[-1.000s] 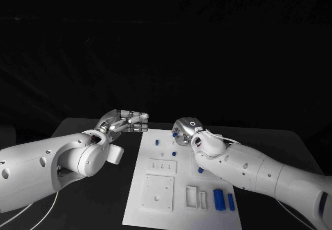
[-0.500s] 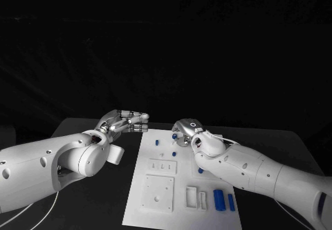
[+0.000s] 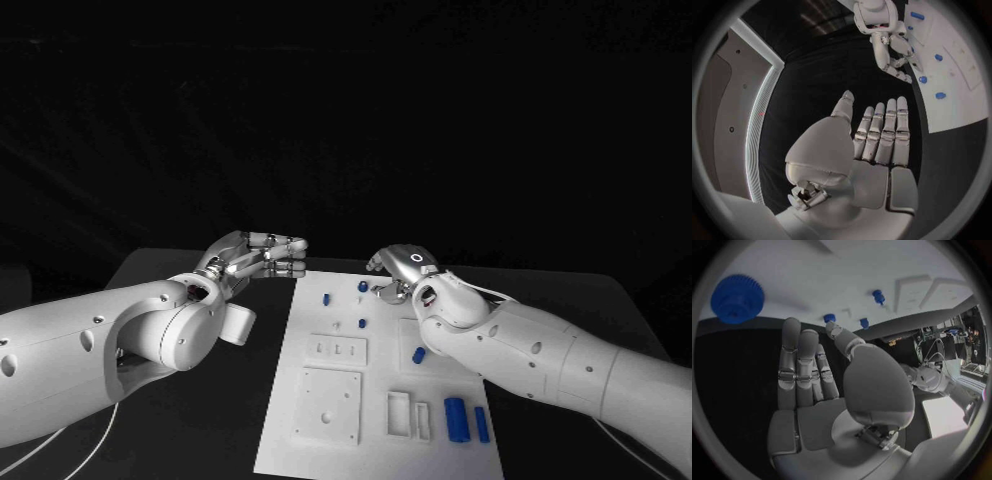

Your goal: Assemble the parts on the task board

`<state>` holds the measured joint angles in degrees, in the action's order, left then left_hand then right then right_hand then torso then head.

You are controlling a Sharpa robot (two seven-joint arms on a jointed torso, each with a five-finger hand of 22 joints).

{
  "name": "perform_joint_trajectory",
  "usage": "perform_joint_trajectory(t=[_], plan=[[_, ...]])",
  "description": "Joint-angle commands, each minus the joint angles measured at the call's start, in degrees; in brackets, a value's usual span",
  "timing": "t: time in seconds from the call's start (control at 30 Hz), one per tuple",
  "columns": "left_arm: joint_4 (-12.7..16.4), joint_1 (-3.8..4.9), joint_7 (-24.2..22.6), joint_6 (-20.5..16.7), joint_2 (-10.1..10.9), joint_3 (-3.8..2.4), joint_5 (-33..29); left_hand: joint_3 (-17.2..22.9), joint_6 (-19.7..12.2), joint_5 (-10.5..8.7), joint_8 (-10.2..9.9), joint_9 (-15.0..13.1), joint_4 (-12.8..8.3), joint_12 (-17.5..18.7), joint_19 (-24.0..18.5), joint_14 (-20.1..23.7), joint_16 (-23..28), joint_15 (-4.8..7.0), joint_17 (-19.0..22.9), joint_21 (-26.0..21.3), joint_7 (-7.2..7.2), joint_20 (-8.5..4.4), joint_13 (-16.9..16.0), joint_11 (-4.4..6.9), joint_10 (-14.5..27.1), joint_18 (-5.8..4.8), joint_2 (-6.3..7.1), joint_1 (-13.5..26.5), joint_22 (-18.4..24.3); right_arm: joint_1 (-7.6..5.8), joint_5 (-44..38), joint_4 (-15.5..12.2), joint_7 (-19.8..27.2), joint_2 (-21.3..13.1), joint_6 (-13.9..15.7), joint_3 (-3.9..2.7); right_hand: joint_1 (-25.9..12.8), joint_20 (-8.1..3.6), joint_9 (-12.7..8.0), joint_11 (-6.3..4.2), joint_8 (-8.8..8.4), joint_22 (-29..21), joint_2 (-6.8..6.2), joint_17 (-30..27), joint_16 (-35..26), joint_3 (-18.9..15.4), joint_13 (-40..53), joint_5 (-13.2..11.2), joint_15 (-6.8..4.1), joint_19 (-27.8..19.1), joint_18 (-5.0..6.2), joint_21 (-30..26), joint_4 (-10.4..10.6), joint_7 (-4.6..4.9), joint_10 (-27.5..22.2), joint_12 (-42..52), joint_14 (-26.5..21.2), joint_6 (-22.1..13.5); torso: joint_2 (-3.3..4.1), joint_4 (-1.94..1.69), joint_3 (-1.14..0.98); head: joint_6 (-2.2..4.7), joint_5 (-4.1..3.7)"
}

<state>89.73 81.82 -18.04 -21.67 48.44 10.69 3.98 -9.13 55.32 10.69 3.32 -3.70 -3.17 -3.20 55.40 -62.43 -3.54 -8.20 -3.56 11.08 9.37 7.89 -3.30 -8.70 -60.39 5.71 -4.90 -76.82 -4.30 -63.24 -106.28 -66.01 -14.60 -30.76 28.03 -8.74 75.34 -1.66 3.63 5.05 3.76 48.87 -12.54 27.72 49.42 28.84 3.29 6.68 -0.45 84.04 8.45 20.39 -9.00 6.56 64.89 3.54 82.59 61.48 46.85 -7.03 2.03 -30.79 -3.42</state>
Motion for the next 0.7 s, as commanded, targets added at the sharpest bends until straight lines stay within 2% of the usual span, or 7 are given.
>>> perform_joint_trajectory(t=[0.03,0.27,0.33,0.37,0.43,0.53,0.7], plan=[[0.01,0.09,-0.52,0.76,0.25,-0.05,0.28,0.02,-0.27,0.21,0.24,-0.08,-0.42,-0.28,0.08,-0.3,-0.23,-0.05,-0.09,0.4,-0.04,-0.28,-0.03,-0.02,-0.37,-0.83,-0.49,0.05,0.07,-0.03,2.86,-3.42,0.43,-3.2,1.78,-1.25,-1.47,-0.85,0.01,-1.03,-0.18,0.49,-0.08,0.32,0.07,2.47,0.09,0.34,-1.04,1.27,-0.23,-0.05,0.41,0.22,4.71,-0.02,-0.01,1.14,-0.16,0.59,-0.21,0.56,-0.07],[-0.32,0.1,-0.69,0.9,0.83,-0.05,0.23,0.03,-0.27,0.18,0.26,-0.09,-0.48,-0.28,0.09,-0.31,-0.23,-0.04,-0.09,0.39,-0.03,-0.28,-0.04,-0.02,-0.42,-0.82,-0.43,-0.03,0.08,0.08,10.96,-8.63,1.52,-10.33,-3.44,-4.33,-2.54,-3.79,0.03,-5.66,-0.19,1.33,-0.6,1.38,0.66,-3.47,3.99,4.2,-4.27,1.58,-2.65,0.31,1.48,-0.87,19.37,5.52,0.1,1.33,-0.43,1.91,-0.77,0.96,0.31],[-0.51,0.1,-0.73,1.01,0.84,-0.04,0.21,0.03,-0.27,0.18,0.26,-0.09,-0.48,-0.28,0.09,-0.31,-0.23,-0.04,-0.09,0.39,-0.03,-0.28,-0.04,-0.02,-0.42,-0.82,-0.43,-0.03,0.08,0.15,13.54,-8.83,1.94,-11.48,-5.72,-4.71,-1.01,-4.97,0.05,-6.19,-0.11,1.51,1.08,2.36,1.02,-10.54,14.34,5.62,-4.89,1.91,-4.24,0.31,1.49,-1.03,16.56,15.11,0.19,0.62,-0.48,2.17,-0.89,0.96,0.32],[-0.56,0.09,-0.74,1.05,0.84,-0.04,0.2,0.05,-0.28,0.21,0.26,-0.09,-0.51,-0.28,0.09,-0.3,-0.23,-0.05,-0.09,0.39,-0.03,-0.28,-0.04,-0.02,-0.41,-0.83,-0.44,-0.06,0.08,0.21,14.16,-8.8,2.06,-11.74,-6.38,-4.79,-0.63,-5.21,0.22,-6.33,0.27,2.04,4.1,3.87,1.82,-13.62,27.5,6.99,-4.86,1.94,-4.51,0.68,2.29,-0.52,8.2,26.61,-0.18,0.23,-0.5,2.22,-0.91,0.97,0.27],[-0.73,0.09,-0.76,1.16,0.8,-0.03,0.19,0.05,-0.28,0.22,0.26,-0.09,-0.52,-0.28,0.09,-0.3,-0.23,-0.05,-0.09,0.39,-0.03,-0.28,-0.04,-0.02,-0.41,-0.83,-0.44,-0.07,0.08,0.41,15.54,-8.55,2.4,-12.36,-8.21,-4.97,-0.51,-4.94,0.08,-6.3,-0.1,3.41,2.66,6.37,3.4,-14.43,36.07,7.04,-4.85,1.93,-4.02,1.77,1.24,-1.14,6.21,34.23,-0.29,-0.75,-0.49,2.37,-1.03,0.87,0.32],[-1.05,0.08,-0.77,1.35,0.67,-0.02,0.19,0.05,-0.28,0.22,0.26,-0.09,-0.52,-0.28,0.09,-0.3,-0.23,-0.05,-0.09,0.39,-0.03,-0.28,-0.04,-0.02,-0.41,-0.83,-0.44,-0.07,0.08,0.75,16.71,-7.61,2.82,-12.86,-10.38,-5.13,-0.31,-4.74,0.09,-6.18,-0.14,6.43,3.38,11.26,5.38,-15.55,45.34,6.57,-4.68,1.35,-3.6,3.84,0.5,-1.14,3.81,41.92,-1.18,-1.34,-0.49,2.45,-1.24,0.74,0.43],[-1.38,0.07,-0.8,1.52,0.55,0.0,0.18,0.06,-0.28,0.22,0.26,-0.09,-0.58,-0.28,0.08,-0.29,-0.22,-0.05,-0.09,0.38,-0.02,-0.28,-0.04,-0.03,-0.4,-0.83,-0.46,-0.1,0.08,1.21,16.65,-5.86,3.22,-12.67,-11.82,-5.22,-0.52,-4.56,0.08,-6.12,-0.17,12.7,3.49,18.38,8.06,-17.29,53.72,7.11,-4.51,1.18,-3.43,10.71,0.61,-1.15,5.48,49.23,-1.18,-2.2,-0.5,2.23,-1.09,0.58,0.14]])
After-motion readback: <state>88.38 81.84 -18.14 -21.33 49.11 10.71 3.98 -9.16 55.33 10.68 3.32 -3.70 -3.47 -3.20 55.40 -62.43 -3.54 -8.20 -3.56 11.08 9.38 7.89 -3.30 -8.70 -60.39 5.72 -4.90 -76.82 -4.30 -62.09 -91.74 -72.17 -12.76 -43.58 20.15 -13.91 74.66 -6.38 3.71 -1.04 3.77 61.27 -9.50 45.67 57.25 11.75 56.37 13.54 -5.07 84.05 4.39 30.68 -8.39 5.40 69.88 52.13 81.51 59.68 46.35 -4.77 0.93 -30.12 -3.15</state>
